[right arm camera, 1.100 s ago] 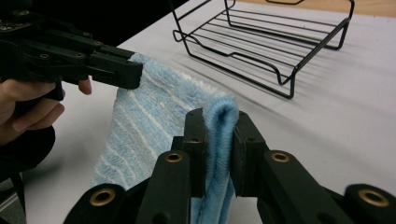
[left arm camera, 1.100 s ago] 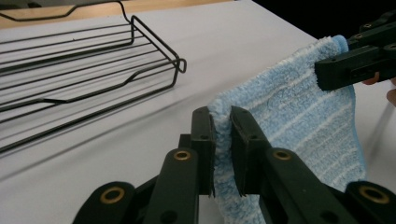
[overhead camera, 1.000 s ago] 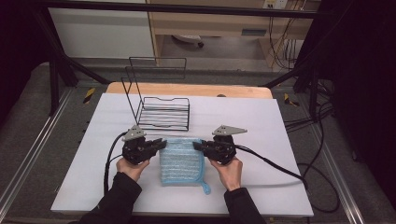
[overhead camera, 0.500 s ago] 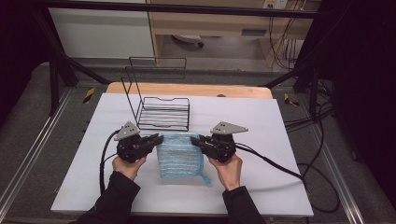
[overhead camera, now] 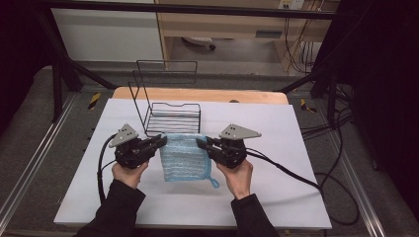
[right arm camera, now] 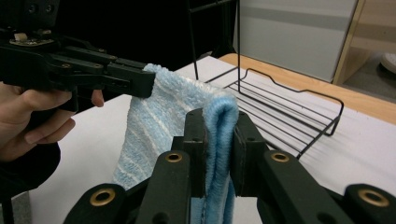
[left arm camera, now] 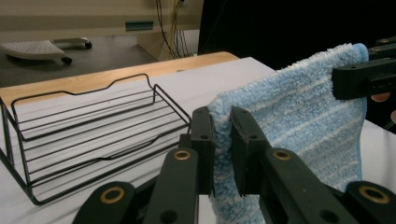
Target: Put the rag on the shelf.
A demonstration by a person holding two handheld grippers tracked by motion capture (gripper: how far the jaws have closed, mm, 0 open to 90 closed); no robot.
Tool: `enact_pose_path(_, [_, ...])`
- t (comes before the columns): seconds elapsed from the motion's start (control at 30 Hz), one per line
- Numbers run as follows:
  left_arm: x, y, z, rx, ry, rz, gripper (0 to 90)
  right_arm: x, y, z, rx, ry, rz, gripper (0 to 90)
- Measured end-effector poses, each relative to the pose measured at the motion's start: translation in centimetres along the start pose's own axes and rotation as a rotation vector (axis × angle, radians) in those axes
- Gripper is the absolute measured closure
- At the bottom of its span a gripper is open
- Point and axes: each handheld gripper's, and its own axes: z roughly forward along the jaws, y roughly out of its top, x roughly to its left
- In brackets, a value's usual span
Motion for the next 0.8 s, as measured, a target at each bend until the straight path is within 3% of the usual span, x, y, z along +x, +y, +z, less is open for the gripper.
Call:
enact_pose_path(0.43, [0.0, 1.7, -1.6, -0.081, 0.028, 0.012, 81.1, 1.1, 2.0, 0.1, -0.066, -0.017, -0.047, 78.9])
enact_pose_path(0.8, [0.1, 3.1, -2.6, -0.139, 0.026, 0.014, 81.5, 1.6, 3.8, -0.1, -0.128, -0.027, -0.075, 78.9])
